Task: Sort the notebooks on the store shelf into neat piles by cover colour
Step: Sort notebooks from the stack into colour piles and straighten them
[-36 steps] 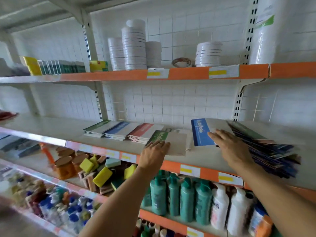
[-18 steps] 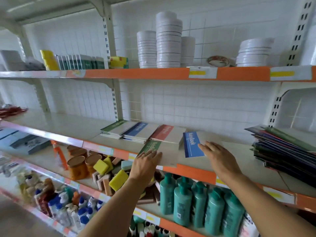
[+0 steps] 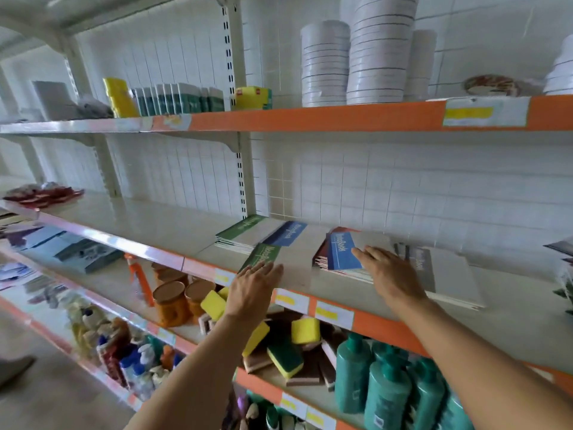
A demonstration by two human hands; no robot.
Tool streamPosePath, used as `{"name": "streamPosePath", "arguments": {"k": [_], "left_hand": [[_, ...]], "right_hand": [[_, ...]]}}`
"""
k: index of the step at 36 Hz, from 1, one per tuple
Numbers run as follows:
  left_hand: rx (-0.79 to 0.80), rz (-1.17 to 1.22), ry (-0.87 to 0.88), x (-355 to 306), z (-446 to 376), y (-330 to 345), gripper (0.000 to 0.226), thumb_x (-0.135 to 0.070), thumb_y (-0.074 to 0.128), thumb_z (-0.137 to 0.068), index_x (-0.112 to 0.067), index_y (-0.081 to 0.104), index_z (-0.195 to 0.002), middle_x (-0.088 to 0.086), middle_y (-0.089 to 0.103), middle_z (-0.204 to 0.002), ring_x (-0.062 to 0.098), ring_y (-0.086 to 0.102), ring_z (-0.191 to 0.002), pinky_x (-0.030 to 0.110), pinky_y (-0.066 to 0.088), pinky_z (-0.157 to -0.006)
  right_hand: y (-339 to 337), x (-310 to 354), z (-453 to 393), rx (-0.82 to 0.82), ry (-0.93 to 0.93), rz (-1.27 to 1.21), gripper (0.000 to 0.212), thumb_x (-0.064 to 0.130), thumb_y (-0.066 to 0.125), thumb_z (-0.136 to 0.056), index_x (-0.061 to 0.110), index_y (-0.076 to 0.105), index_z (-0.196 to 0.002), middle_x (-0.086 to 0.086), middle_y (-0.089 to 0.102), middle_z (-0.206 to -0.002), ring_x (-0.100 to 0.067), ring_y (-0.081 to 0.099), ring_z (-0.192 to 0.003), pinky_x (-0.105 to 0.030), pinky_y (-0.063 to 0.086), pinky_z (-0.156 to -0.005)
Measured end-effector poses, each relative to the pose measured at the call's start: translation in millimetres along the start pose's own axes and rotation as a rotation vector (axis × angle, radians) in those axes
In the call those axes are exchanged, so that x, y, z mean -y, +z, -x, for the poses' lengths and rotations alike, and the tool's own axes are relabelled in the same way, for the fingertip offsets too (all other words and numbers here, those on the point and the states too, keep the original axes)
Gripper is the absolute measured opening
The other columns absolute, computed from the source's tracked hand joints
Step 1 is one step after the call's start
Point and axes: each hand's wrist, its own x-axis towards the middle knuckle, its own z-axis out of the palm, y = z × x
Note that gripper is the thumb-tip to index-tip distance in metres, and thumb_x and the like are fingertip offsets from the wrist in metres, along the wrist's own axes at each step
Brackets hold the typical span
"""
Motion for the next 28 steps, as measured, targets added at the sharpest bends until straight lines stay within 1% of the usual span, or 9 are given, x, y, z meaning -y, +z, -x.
{"name": "streamPosePath", "arguments": {"k": [3,5,8,11,15,19,21,23,28], "left_hand": [[0.002,0.007,0.001,33.3,-6.9,11.7,0.038,-0.013,0.061,-0.051,-0.022,0.078,-0.084,-0.002,0.075,-0.084,0.014,0.072,-0.074,0.022,0.054,-0.053],[-0.018,0.038,0.009,58.0,-9.9,20.1,0.038,-0.009,0.051,-0.059,-0.021,0.077,-0.084,-0.002,0.075,-0.082,0.015,0.072,-0.071,0.021,0.053,-0.051],[0.012,0.085,0.012,97.6,-14.3,31.1,0.051,-0.015,0.031,-0.063,-0.022,0.078,-0.084,-0.003,0.075,-0.083,0.014,0.072,-0.072,0.02,0.052,-0.05],[0.031,0.083,0.003,134.2,-15.5,46.1,0.053,-0.017,0.031,-0.065,-0.023,0.078,-0.089,-0.001,0.075,-0.09,0.017,0.073,-0.078,0.024,0.055,-0.056],[0.055,0.085,0.029,172.4,-18.8,64.0,0.044,-0.017,0.041,-0.068,-0.026,0.078,-0.088,-0.006,0.075,-0.09,0.013,0.072,-0.078,0.022,0.055,-0.057],[0.092,0.1,0.052,193.4,-27.1,80.0,0.048,-0.02,0.036,-0.068,-0.03,0.078,-0.087,-0.011,0.074,-0.088,0.009,0.072,-0.078,0.019,0.054,-0.059],[0.096,0.089,0.056,201.5,-30.7,92.9,0.046,-0.02,0.038,-0.069,-0.031,0.078,-0.088,-0.012,0.074,-0.089,0.008,0.072,-0.079,0.018,0.053,-0.06],[0.096,0.093,0.06,208.0,-36.5,106.5,0.043,-0.017,0.042,-0.069,-0.029,0.078,-0.09,-0.01,0.074,-0.09,0.01,0.072,-0.08,0.02,0.054,-0.061],[0.089,0.11,0.052,214.1,-49.3,129.6,0.048,-0.017,0.034,-0.069,-0.027,0.078,-0.087,-0.008,0.075,-0.087,0.012,0.072,-0.079,0.021,0.055,-0.059]], "right_hand": [[14.7,24.0,-26.2,-0.022,0.018,-0.068,0.063,-0.001,0.028,-0.096,0.023,0.014,-0.153,-0.001,0.024,-0.156,-0.016,0.027,-0.141,-0.023,0.023,-0.11],[30.2,39.6,-45.4,-0.067,0.004,-0.045,0.062,-0.003,0.025,-0.09,0.016,0.031,-0.148,-0.009,0.039,-0.148,-0.022,0.042,-0.134,-0.028,0.035,-0.105],[53.4,59.6,-75.0,-0.192,0.023,-0.083,0.059,-0.003,0.04,-0.063,0.01,0.072,-0.111,-0.018,0.07,-0.103,-0.032,0.071,-0.086,-0.037,0.058,-0.064],[62.3,82.2,-96.6,-0.168,0.023,-0.025,0.054,-0.007,0.053,-0.051,0.011,0.077,-0.096,-0.014,0.073,-0.087,-0.028,0.072,-0.069,-0.033,0.055,-0.048],[81.8,104.9,-121.5,-0.131,0.014,-0.036,0.066,-0.023,0.067,-0.043,0.007,0.075,-0.101,-0.017,0.072,-0.092,-0.033,0.071,-0.073,-0.039,0.057,-0.053],[91.6,121.9,-139.7,-0.193,0.022,-0.016,0.059,-0.012,0.05,-0.05,0.01,0.076,-0.099,-0.014,0.072,-0.09,-0.03,0.072,-0.071,-0.035,0.058,-0.054],[94.1,128.5,-150.0,-0.154,0.035,-0.027,0.062,-0.013,0.044,-0.066,0.011,0.067,-0.119,-0.018,0.066,-0.114,-0.033,0.068,-0.096,-0.039,0.058,-0.075],[97.8,128.6,-157.1,-0.044,0.033,0.007,0.059,-0.008,0.036,-0.091,0.017,0.04,-0.145,-0.011,0.043,-0.146,-0.026,0.046,-0.13,-0.032,0.04,-0.104],[111.3,123.4,-171.8,0.057,0.091,-0.023,0.06,-0.003,0.036,-0.095,0.02,0.027,-0.15,-0.004,0.033,-0.152,-0.019,0.035,-0.137,-0.027,0.031,-0.11]]}}
